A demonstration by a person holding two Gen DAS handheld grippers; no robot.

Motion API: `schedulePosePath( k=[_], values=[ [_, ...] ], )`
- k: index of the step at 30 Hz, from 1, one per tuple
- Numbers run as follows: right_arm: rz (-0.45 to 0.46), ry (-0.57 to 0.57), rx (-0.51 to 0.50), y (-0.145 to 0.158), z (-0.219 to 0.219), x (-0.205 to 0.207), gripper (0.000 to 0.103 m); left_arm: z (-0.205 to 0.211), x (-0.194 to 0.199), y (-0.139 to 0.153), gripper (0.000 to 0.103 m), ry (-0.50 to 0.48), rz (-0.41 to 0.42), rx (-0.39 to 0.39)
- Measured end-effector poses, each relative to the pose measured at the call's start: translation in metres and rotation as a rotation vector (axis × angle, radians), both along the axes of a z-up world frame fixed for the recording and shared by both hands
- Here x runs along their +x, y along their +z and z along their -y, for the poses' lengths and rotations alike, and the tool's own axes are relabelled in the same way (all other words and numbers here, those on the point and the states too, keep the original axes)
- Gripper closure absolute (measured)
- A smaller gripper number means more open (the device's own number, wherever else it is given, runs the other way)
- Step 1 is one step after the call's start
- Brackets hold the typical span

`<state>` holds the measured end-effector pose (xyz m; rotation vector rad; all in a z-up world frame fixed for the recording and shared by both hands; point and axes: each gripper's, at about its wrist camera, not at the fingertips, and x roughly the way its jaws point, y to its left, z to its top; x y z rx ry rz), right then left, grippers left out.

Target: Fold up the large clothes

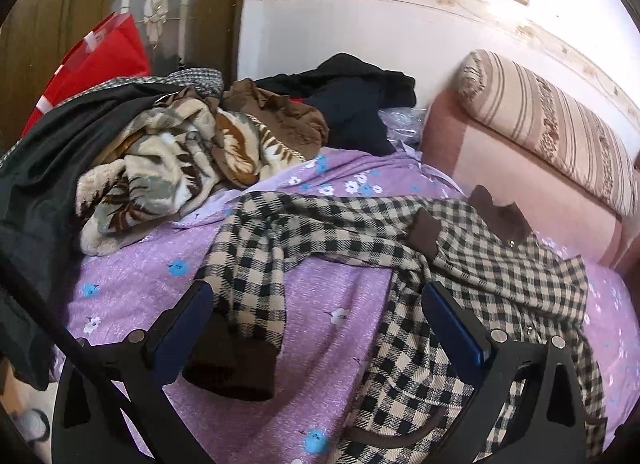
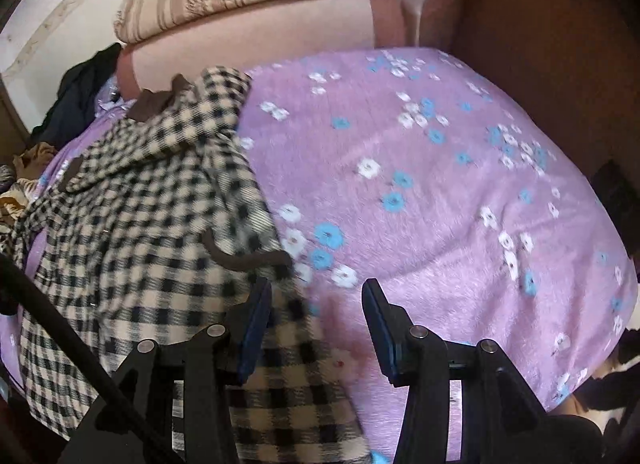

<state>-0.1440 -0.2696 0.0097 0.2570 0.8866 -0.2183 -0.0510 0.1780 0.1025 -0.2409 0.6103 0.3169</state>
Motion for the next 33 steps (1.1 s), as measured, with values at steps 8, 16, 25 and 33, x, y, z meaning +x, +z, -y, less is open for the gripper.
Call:
schedulePosePath(
  k=[8,16,25,33],
  values=[
    [0.039,0.191,-0.005,0.016,-0.064,0.031,0.052,-0.039,-0.009,0.013,0.0,0.121,0.032,0.002],
    [0.085,0.545,0.023,0.034,-0.198,0.078,0.052,-0.133,-0.045,0.02,0.0,0.4,0.052,-0.079],
    [0.09,0.987,-0.022,0.024,-0.398,0.096,0.051,-0.207,-0.089,0.018,0.0,0.6,0.068,-0.154],
    [0.128,1.214,-0.12,0.004,-0.502,0.078,0.04,-0.241,-0.101,0.006,0.0,0.668,0.057,-0.199]
  ],
)
